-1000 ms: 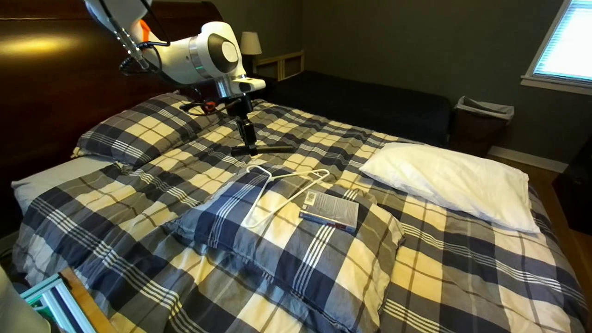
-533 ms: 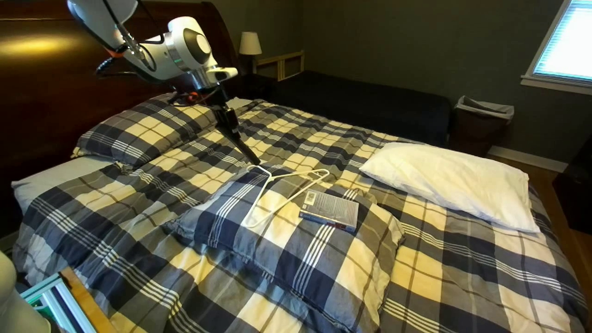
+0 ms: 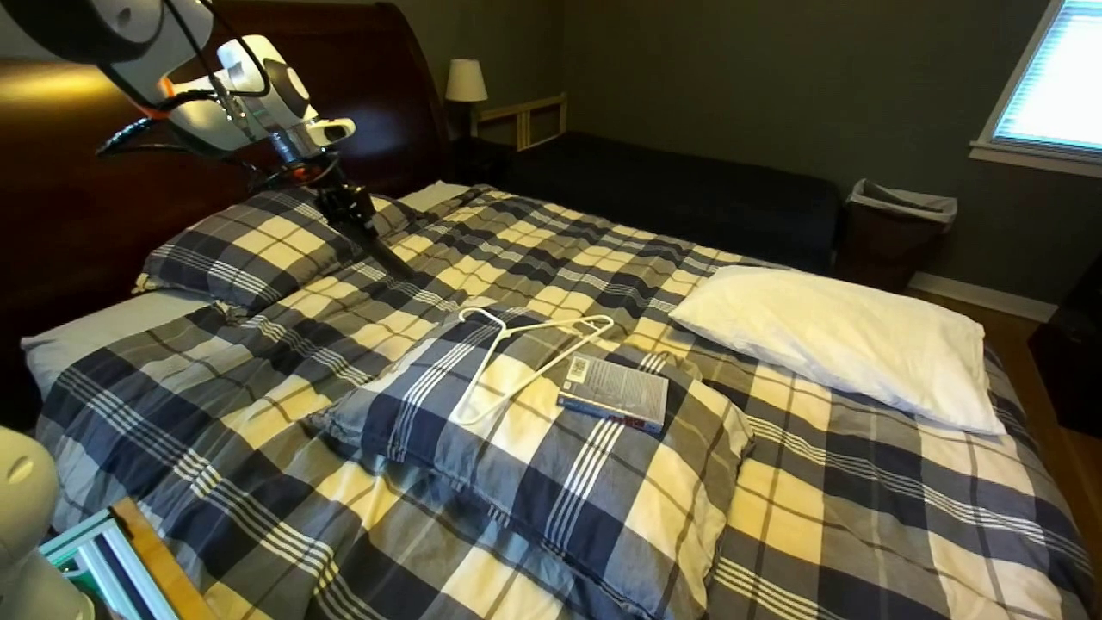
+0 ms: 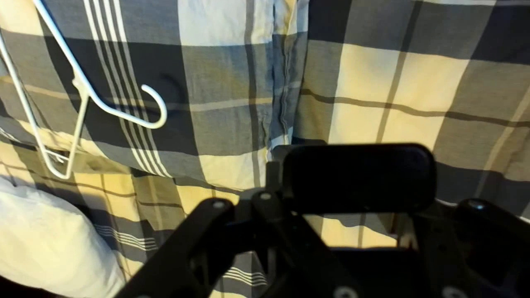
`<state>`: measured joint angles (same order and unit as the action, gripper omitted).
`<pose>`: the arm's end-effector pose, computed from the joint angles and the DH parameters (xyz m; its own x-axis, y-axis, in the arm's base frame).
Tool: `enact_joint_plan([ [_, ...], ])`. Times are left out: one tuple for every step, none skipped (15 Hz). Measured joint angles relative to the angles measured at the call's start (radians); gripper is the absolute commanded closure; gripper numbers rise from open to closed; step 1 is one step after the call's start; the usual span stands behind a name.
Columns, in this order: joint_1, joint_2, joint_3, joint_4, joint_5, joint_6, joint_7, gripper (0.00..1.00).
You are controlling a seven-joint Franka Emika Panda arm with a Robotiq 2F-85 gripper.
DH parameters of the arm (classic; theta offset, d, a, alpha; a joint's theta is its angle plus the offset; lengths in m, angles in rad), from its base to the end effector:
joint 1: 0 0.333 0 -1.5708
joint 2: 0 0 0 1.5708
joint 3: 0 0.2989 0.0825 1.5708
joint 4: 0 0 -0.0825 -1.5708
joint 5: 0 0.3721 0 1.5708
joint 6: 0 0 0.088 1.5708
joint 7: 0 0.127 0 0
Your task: Remove the remote control from the top of the pillow and put it on the bed.
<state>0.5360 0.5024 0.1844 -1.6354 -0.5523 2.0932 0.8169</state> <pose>0.5280 0.4008 0.3043 0.9561 0.1987 0.2155 0.1266 -0.9430 0.3076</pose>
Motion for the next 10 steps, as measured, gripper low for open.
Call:
enact_joint_plan([
  [0.005,0.009,0.0,0.012,-0.002,0.0,-0.015,0.46],
  [0.005,0.014,0.0,0.018,-0.003,0.0,-0.023,0.71],
  [0.002,0.015,-0.001,0.021,-0.004,0.0,-0.031,0.71],
  [0.002,0.015,-0.004,0.021,-0.003,0.0,-0.032,0.71],
  [0.005,0.015,-0.008,0.021,-0.003,0.0,-0.024,0.71],
  [0.015,0.016,-0.013,0.021,-0.004,0.0,0.01,0.71],
  [0.03,0.017,-0.018,0.018,-0.008,0.014,0.06,0.71],
  [0.055,0.017,-0.028,0.007,-0.014,0.045,0.126,0.71],
  [0.096,0.017,-0.05,-0.009,-0.021,0.079,0.196,0.71],
  [0.154,0.016,-0.092,-0.028,-0.026,0.109,0.267,0.71],
])
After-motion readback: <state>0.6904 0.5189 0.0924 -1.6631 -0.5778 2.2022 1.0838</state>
